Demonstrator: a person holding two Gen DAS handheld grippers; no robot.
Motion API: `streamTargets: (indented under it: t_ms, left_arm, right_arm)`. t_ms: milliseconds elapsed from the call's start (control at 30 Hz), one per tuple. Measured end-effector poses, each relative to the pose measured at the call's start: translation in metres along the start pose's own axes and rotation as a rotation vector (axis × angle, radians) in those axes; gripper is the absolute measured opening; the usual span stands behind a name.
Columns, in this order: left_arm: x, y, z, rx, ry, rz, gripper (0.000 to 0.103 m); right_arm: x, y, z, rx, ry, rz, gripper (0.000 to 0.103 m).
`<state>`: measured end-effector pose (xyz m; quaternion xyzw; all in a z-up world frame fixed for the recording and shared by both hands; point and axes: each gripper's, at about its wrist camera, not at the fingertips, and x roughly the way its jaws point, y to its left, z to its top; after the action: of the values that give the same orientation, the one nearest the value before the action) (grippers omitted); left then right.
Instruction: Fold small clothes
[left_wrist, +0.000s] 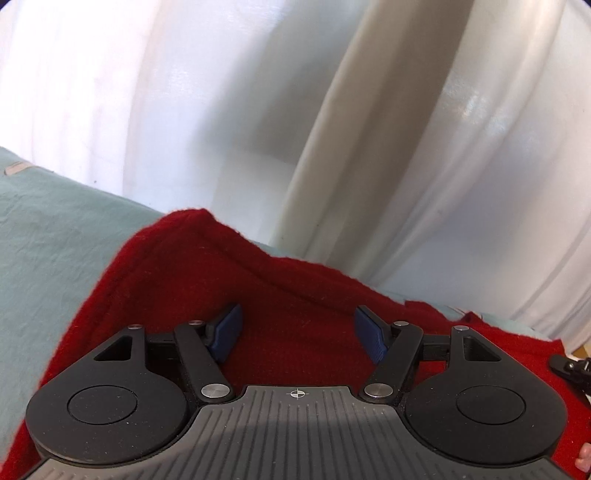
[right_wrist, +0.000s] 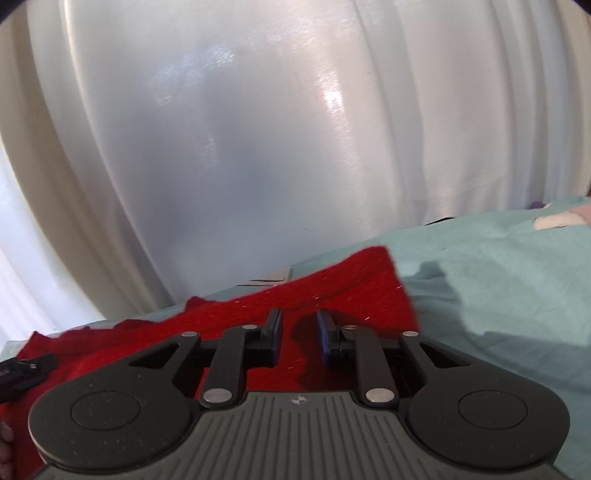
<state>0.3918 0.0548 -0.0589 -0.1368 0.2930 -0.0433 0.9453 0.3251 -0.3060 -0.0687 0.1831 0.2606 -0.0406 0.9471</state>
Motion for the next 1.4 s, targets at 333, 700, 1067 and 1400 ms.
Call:
streamTargets:
  t_ms: [333,700,1067,1400]
  left_arm:
    - [-0.07,0.055,-0.001,0.004,0.065,0.125,0.091]
    - [-0.115,0.122,-0.028,-0.262,0.192,-0.357,0.089]
    - [-0.123,0.116,-0.022,-0.093,0.304,-0.476,0.083]
    - [-0.125,0.14,-0.037,-0.23,0.34,-0.274,0.086]
  right_arm:
    - [-0.094,0.012,-0.029,-0.177,-0.041,0.062,0.056]
    - [-0.15,-0.005,-0.07,-0.03,0.108,0.147,0.064]
    - [-0.162,0.008,-0.077,-0.019,0.125,0.149,0.065]
    - [-0.167,0.013,-0.079,-0.062,0.109,0.073,0.065]
